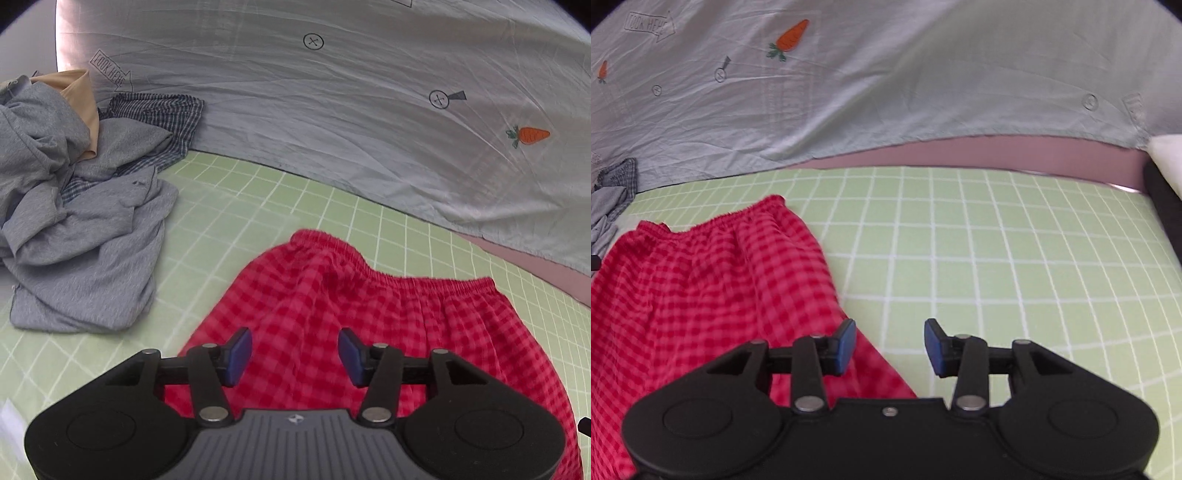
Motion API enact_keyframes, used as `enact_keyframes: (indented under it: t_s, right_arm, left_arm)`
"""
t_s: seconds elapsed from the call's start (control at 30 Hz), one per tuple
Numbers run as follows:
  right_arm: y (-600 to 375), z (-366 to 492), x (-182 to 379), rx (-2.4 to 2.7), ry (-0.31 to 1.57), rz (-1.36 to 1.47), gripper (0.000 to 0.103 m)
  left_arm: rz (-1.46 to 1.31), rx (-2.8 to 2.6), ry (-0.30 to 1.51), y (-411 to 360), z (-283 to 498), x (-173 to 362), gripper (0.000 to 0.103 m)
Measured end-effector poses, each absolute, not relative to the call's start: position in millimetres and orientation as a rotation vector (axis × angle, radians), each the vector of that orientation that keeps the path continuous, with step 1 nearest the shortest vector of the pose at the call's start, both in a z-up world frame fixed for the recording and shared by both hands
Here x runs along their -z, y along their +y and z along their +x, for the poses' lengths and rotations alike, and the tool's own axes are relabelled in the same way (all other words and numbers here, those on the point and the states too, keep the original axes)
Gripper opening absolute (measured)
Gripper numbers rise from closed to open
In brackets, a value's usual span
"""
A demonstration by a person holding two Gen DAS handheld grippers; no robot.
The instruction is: Fold clothes
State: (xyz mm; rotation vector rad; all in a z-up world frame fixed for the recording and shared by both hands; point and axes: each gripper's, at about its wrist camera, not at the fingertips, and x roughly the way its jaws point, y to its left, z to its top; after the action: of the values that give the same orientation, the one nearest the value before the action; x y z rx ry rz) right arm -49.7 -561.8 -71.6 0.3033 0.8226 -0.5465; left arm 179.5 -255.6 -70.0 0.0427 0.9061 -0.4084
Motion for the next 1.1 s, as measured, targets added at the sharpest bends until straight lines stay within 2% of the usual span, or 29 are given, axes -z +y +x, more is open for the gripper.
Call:
enact_keyframes:
  t_s: [0.27,0.63,0.97,1.07,1.1]
  right_arm:
    - [-544,-137,73,0.692,0.874,0.333,0.042]
    - [-519,-177,65,0.601,0.884,0.275,0.041]
    - [-526,-182,69,0.5,0.85,0.256,0.033]
    - [-536,-178,72,0.475,0.832,0.276,0.033]
    - [-539,-176,73,0.468,0.827,0.284,0.033]
  left_arm:
    - [0.034,0.364,1.013,-227,82,73,0.054]
    - [0.042,0.414,1.057,-227,-31,63,0.053]
    - [0.007,0.445,1.069,-267,-62,86,0.051]
    - [-0.013,0.435,1.077,-276,-57,94,0.043]
    - [-0.016,0.433,1.08,-279,-55,96,0.035]
